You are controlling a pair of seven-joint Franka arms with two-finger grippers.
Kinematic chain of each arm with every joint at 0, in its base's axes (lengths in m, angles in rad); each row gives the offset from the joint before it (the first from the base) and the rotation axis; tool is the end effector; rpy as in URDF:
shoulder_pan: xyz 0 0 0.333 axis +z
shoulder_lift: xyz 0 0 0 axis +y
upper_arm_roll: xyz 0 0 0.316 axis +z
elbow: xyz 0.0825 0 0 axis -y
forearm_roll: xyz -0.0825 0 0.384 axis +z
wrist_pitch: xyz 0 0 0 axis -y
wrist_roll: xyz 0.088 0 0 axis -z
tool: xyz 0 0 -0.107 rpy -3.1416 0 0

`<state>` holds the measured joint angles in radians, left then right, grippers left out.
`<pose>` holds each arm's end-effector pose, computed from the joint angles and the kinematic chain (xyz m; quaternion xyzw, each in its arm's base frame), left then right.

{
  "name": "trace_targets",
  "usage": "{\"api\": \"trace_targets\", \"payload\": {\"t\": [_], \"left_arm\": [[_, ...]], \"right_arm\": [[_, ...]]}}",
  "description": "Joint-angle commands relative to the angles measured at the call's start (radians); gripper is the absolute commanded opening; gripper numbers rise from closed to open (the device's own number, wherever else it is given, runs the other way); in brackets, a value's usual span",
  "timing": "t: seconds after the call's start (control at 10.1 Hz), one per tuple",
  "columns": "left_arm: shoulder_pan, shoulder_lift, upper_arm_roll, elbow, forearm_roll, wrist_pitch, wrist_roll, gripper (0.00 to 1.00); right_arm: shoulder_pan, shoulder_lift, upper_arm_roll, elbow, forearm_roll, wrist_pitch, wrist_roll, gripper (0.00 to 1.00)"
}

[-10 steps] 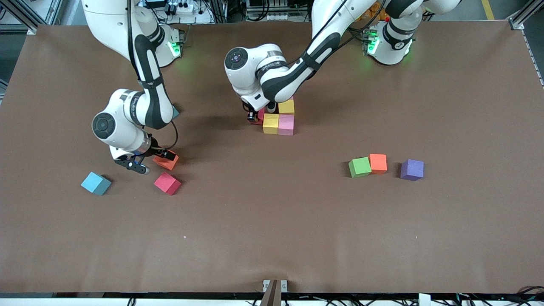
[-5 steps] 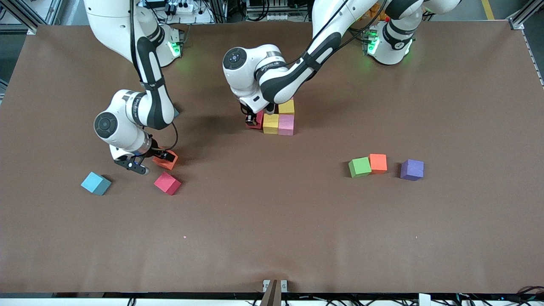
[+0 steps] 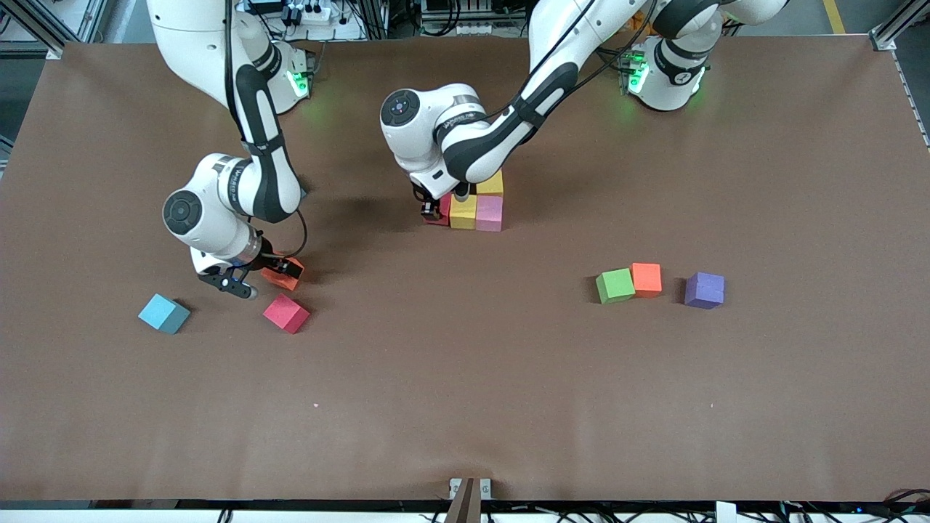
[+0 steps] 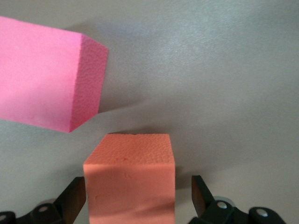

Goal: Form number 2 with 11 blocks
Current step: 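Place the red cube with the left gripper while the right gripper grasps orange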

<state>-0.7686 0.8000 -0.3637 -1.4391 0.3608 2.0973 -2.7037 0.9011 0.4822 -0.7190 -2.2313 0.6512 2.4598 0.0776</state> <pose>0.3606 -0.6170 0.2281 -0.7422 -0.6686 -0.0331 0.0317 0.5258 0.0839 0.1967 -0.9807 0.1904 0.0332 0.0297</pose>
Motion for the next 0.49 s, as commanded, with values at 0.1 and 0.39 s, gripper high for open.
{"api": "trace_targets", "payload": {"t": [0.1,0.39], "left_arm": [[-0.015,0.016,0.011,0.035,0.027,-0.023,-0.016,0.00],[-0.015,0.025,0.011,0.037,0.027,-0.017,-0.013,0.00]], "right_arm": [[0.001,0.007,0.000,-0.008,0.042,0.011,-0.045,1.00],[0.007,0.010,0.000,-0.008,0.044,0.013,-0.039,0.30]]}}
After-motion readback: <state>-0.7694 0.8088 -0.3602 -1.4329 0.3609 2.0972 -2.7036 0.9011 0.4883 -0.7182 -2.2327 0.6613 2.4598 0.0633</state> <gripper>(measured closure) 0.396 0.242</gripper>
